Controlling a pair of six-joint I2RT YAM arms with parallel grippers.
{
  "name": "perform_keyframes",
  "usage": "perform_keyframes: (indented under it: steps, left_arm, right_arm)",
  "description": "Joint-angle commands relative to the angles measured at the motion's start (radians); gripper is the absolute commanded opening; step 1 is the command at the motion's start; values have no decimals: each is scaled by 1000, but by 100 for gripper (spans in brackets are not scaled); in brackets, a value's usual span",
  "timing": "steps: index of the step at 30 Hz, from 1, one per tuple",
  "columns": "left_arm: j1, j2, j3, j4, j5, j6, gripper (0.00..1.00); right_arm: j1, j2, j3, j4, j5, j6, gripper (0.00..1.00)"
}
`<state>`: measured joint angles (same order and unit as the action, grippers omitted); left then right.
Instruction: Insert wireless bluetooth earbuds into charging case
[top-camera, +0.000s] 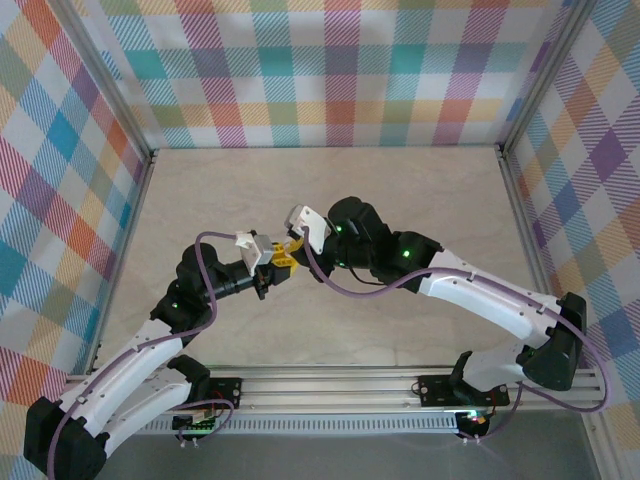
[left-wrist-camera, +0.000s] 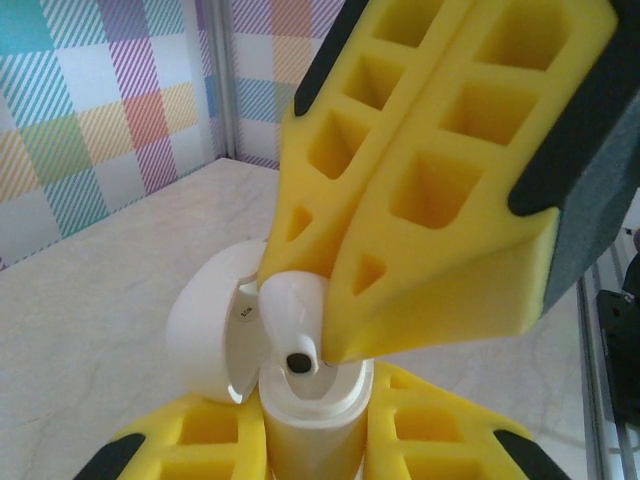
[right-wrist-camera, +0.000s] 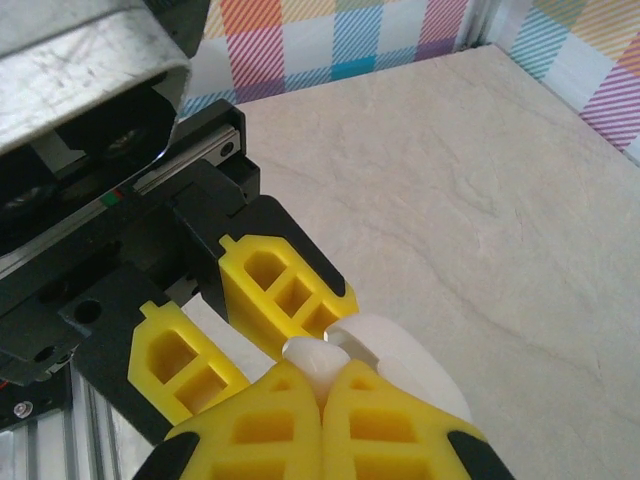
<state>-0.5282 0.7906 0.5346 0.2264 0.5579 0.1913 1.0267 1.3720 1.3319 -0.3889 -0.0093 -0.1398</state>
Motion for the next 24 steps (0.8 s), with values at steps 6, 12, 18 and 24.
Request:
perform_keyframes:
  steps: [6,12,18,24]
  left_arm:
    - [-10,-43,18,78,7,-23,0]
    - [-10,-59,10,94,-8,-35,0]
    - [-10,-70,13,111,-19,-49,0]
    - [-10,-78,9,137,-24,-70,0]
  right_arm:
    - [8,-16,-19,-14,94,133,0]
    - [12,-13,-20,-20,78,126,0]
    - [25,-14,-36,-7,81,85,0]
    - [27,-13,-46,27,96,56,0]
